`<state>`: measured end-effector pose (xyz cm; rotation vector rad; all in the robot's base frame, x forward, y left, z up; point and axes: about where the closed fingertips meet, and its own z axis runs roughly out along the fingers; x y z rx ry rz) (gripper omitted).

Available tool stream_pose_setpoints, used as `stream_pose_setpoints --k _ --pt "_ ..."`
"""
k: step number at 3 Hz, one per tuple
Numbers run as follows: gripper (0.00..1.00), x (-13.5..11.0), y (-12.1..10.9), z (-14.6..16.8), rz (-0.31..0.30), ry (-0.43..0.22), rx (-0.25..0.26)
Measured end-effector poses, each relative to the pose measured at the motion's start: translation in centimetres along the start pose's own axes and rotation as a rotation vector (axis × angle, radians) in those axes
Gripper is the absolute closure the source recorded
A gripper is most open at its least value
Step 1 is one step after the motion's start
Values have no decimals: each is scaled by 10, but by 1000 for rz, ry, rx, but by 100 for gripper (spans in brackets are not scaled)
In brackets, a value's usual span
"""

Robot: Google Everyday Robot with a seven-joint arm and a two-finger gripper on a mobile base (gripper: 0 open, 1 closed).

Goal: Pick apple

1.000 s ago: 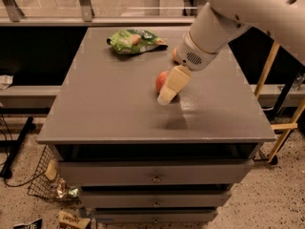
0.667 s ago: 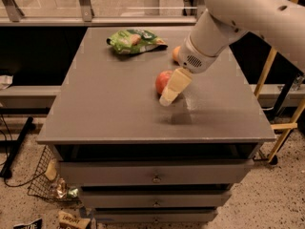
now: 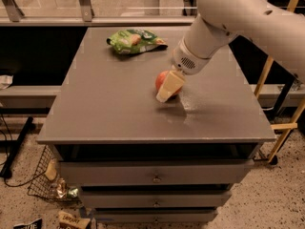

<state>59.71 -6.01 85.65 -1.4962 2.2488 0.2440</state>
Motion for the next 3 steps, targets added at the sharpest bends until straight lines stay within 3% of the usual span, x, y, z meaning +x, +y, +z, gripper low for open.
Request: stream_pose_setpoints --k 2,3 --pt "71 -28 5 0 -55 -41 -4" --pt "95 -37 -5 -38 -73 -119 67"
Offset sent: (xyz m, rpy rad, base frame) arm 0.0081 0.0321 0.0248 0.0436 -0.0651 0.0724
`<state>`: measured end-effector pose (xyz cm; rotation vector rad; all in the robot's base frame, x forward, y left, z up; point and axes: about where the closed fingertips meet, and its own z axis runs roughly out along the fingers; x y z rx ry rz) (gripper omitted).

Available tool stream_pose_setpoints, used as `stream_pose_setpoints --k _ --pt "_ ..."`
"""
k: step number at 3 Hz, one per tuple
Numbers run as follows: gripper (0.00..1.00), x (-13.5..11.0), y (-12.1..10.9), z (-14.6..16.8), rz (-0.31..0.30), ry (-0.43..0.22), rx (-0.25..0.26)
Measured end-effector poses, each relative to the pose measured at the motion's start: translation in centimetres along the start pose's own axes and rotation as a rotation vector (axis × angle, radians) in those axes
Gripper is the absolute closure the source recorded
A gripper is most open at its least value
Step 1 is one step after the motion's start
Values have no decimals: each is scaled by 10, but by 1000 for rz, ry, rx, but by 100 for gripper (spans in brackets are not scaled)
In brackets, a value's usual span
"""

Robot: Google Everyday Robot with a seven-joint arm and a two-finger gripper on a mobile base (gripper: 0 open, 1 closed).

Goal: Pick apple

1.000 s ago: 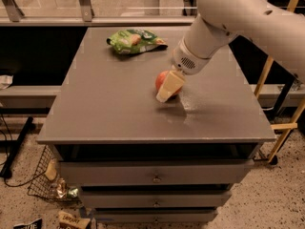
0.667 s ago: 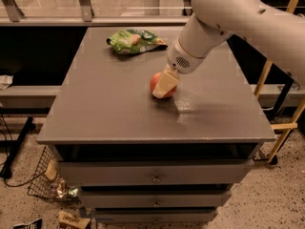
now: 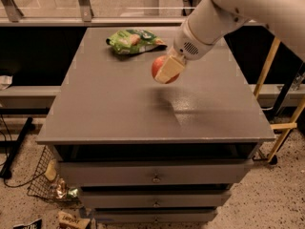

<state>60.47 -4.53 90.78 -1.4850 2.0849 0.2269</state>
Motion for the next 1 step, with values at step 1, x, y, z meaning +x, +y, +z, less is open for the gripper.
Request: stream_pose_setpoints --k 1 --pt "100 -12 -8 -29 -30 -60 43"
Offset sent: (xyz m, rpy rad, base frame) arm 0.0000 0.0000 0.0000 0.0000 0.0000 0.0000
